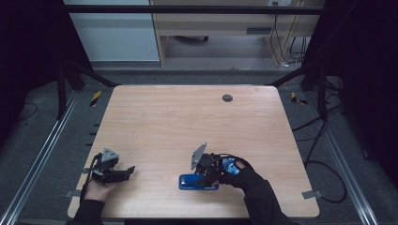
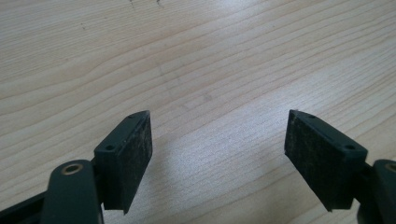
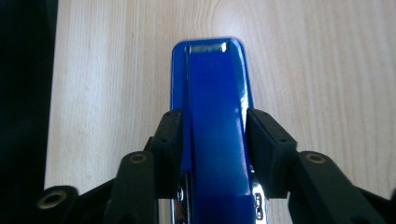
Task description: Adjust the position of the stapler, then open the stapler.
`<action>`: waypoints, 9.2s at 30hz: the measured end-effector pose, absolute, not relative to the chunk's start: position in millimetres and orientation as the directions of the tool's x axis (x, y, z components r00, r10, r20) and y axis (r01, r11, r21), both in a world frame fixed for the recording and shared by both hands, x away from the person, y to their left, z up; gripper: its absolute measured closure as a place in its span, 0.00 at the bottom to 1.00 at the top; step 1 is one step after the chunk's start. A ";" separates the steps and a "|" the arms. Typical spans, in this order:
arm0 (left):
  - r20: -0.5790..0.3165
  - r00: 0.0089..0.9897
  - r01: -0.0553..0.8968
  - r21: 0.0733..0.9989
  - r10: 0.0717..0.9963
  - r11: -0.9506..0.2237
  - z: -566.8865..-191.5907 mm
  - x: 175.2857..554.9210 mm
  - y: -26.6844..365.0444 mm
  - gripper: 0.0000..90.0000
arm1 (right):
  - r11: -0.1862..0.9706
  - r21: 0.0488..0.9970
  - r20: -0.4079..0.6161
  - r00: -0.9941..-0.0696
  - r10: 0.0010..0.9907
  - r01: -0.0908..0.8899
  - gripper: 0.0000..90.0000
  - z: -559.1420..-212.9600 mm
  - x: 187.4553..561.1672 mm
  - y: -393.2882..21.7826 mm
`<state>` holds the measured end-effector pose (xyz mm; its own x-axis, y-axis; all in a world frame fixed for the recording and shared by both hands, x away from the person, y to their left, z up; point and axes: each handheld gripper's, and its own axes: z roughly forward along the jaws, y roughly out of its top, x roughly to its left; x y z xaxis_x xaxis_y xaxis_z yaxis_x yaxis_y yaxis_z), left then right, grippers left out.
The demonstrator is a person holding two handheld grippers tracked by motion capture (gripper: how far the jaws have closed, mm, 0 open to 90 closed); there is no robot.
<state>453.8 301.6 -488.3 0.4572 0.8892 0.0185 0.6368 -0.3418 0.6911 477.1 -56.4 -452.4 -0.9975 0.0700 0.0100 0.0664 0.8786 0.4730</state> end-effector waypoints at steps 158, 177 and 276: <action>0.052 0.994 0.062 0.422 0.092 -0.905 -444.8 469.0 36.7 0.70 | 0.541 0.739 0.087 -0.852 0.516 0.402 1.00 -487.8 415.8 -141.0; 0.035 0.997 0.039 0.442 0.061 -0.896 -447.1 472.5 36.1 0.72 | 0.532 0.741 0.083 -0.841 0.535 0.411 1.00 -488.9 416.5 -141.2; -0.015 1.000 0.014 0.398 0.009 -0.917 -445.9 481.5 31.9 0.73 | 0.512 0.747 0.097 -0.832 0.546 0.424 1.00 -490.2 415.1 -138.5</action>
<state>481.5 31.9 -445.9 0.9999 0.0086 -0.0148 0.0138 -0.9173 0.3981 415.1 -138.5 -490.2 -0.8321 0.5460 0.0974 0.4236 0.5122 0.7472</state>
